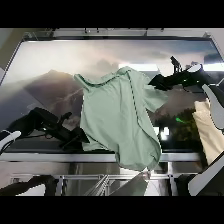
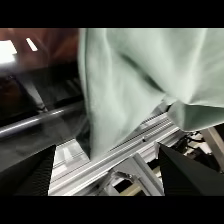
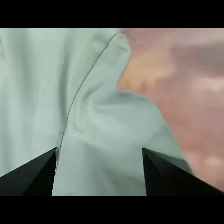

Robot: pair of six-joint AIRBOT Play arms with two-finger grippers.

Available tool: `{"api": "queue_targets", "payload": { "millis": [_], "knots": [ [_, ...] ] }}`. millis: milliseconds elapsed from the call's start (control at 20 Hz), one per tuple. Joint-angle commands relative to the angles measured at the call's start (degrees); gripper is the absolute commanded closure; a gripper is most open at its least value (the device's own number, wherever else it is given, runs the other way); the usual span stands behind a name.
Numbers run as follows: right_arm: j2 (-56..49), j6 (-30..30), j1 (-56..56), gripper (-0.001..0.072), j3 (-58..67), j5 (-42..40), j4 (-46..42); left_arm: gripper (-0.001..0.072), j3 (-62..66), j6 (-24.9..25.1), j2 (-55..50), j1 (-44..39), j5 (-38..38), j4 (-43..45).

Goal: Fold the shirts.

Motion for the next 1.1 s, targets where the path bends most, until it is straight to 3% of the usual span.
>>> {"api": "queue_targets", "payload": {
  "millis": [0, 50, 100, 200, 250, 400, 500, 550, 600, 850, 1050],
  "knots": [
    [-1.01, 0.46, 0.92, 0.0132, 0.33, 0.48, -0.07, 0.0011, -1.25, 0.37, 0.35, -4.37, -6.49, -3.02],
    [-1.05, 0.46, 1.18, 0.0132, 0.33, 0.50, -0.07, 0.0013, -0.17, 0.96, 0.35, -5.38, -8.41, -3.30],
    [-1.05, 0.46, 1.33, 0.0132, 0.33, 0.50, -0.04, 0.0113, 1.03, 1.11, 0.35, -6.19, -9.97, -3.67],
    [-1.16, 0.44, 1.68, 0.0132, 0.33, 0.44, -0.04, 0.0710, 2.86, 1.29, 0.35, -6.86, -11.39, -3.69],
    [-1.29, 0.46, 1.68, 0.0132, 0.33, 0.46, -0.07, 0.0680, 3.69, 1.75, 0.35, -6.84, -11.45, -3.72],
    [-2.03, 1.31, 1.66, 0.0143, 0.31, 0.50, -0.04, 0.0681, 5.70, 2.23, 0.37, -5.75, -9.92, -3.52],
    [-2.49, 2.78, 1.68, 0.0489, 0.31, 1.11, -0.02, 0.0681, 6.56, 2.27, 0.37, -3.98, -8.68, -3.37],
    [-2.56, 3.34, 1.68, 0.0563, 0.31, 1.09, -0.02, 0.0683, 7.37, 2.27, 0.37, -2.60, -7.65, -2.12],
    [-2.54, 3.74, 1.66, 0.0690, 0.33, 1.31, -0.04, 0.0689, 8.70, 2.19, 0.37, -0.98, -6.14, 0.63],
    [1.09, 5.88, -3.48, 0.0695, 0.20, 6.88, -1.09, 0.0691, 26.08, -0.55, -0.04, 10.49, -1.66, 19.52],
    [11.78, 11.04, -5.46, 0.0696, -10.25, 16.33, -19.32, 0.0690, 49.59, 0.24, -10.10, 16.90, 0.98, 20.39]
  ]
}}
